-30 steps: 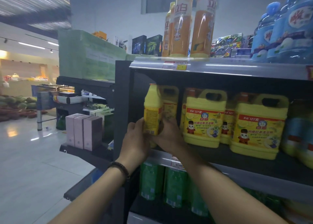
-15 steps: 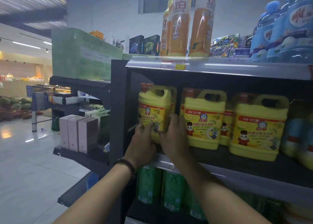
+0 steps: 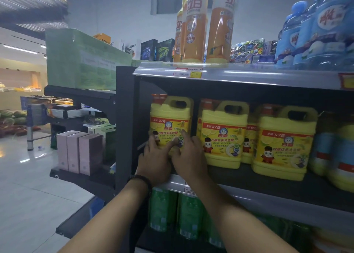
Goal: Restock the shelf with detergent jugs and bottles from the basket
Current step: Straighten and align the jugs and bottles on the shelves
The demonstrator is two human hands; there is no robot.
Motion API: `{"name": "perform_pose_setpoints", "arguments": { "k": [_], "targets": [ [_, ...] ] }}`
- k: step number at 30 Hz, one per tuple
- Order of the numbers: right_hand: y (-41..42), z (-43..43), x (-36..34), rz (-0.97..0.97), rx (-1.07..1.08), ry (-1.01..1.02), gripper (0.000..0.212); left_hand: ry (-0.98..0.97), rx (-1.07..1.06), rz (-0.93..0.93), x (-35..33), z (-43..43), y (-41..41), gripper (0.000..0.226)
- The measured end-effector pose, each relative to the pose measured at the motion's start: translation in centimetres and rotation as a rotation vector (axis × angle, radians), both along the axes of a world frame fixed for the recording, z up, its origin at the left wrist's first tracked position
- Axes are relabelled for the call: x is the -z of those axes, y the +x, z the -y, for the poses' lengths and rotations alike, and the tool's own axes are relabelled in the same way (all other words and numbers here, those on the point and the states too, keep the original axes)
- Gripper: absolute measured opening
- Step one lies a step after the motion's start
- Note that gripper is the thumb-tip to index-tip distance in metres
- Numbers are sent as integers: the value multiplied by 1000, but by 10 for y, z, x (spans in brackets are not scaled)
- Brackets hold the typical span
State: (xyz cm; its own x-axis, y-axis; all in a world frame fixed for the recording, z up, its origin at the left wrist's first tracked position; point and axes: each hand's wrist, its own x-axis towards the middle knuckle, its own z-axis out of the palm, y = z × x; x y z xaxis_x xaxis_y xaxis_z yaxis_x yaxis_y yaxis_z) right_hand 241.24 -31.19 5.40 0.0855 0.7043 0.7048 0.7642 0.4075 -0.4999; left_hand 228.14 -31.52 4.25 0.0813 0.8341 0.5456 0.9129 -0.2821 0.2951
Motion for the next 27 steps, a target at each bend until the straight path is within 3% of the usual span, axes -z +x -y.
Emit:
{"name": "perform_pose_setpoints", "arguments": {
  "k": [5,9,12,15,18,22,27],
  "targets": [
    [18,23,-11,-133,-53,150,43,-35,35,251,-12,-3,5,69],
    [85,46,-13,-133,129,314,48,-60,-23,557,-34,-14,26,102],
    [150,55,-15,-148,367,313,55,-89,-97,557,-38,-16,45,112],
    [209,56,-14,-107,521,240,61,-76,-121,574,-34,-22,57,108],
    [240,59,-13,-96,553,190,69,-51,-145,555,-31,-25,62,103],
    [248,62,-11,-190,499,101,99,63,-205,418,-22,-17,78,108],
    [250,55,-6,-249,436,72,119,79,-145,427,-10,-8,99,115]
  ]
}}
